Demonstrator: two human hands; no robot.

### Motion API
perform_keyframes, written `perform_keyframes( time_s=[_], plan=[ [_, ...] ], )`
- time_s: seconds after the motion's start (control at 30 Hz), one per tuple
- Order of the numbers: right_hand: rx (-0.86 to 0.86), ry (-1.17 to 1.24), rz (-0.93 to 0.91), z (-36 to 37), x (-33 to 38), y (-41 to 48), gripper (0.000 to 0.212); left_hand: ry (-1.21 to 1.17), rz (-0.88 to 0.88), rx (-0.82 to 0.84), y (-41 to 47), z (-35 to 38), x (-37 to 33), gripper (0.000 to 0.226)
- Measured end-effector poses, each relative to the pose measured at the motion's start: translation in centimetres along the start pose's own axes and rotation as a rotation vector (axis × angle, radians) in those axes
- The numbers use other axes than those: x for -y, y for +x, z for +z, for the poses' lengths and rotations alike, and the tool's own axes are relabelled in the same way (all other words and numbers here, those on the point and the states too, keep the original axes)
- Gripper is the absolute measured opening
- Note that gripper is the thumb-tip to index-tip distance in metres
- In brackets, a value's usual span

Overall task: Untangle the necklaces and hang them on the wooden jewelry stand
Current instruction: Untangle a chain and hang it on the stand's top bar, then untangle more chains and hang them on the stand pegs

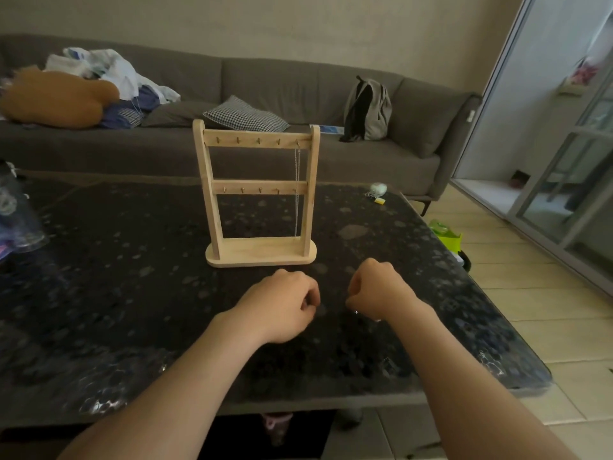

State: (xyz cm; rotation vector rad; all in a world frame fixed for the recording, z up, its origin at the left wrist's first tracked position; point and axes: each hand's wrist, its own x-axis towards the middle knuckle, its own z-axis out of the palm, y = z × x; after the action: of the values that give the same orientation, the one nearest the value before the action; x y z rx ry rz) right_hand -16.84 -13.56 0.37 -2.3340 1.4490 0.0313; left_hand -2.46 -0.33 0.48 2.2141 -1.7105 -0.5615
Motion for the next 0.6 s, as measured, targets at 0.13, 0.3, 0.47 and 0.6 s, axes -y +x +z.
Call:
perform_keyframes(
  time_s=[0.13,0.3,0.47,0.6],
  plan=[
    [0.084,-0.032,0.012,0.2,0.6,-0.4,0.030,0.007,0.016,0.075,0.4,0.3,0.1,0.021],
    [0.078,-0.068,0.035,0.7,1.2,-0.2,0.024,0.050,0.010,0.135,0.9,0.2,0.1,0.023],
    [0.072,-0.092,0.044,0.3,1.8,0.1,0.028,0.073,0.001,0.160,1.3,-0.3,0.5,0.025],
    [0.077,-0.102,0.021,0.7,2.5,0.6,0.034,0.066,-0.003,0.130,1.5,-0.5,0.9,0.022]
  ],
)
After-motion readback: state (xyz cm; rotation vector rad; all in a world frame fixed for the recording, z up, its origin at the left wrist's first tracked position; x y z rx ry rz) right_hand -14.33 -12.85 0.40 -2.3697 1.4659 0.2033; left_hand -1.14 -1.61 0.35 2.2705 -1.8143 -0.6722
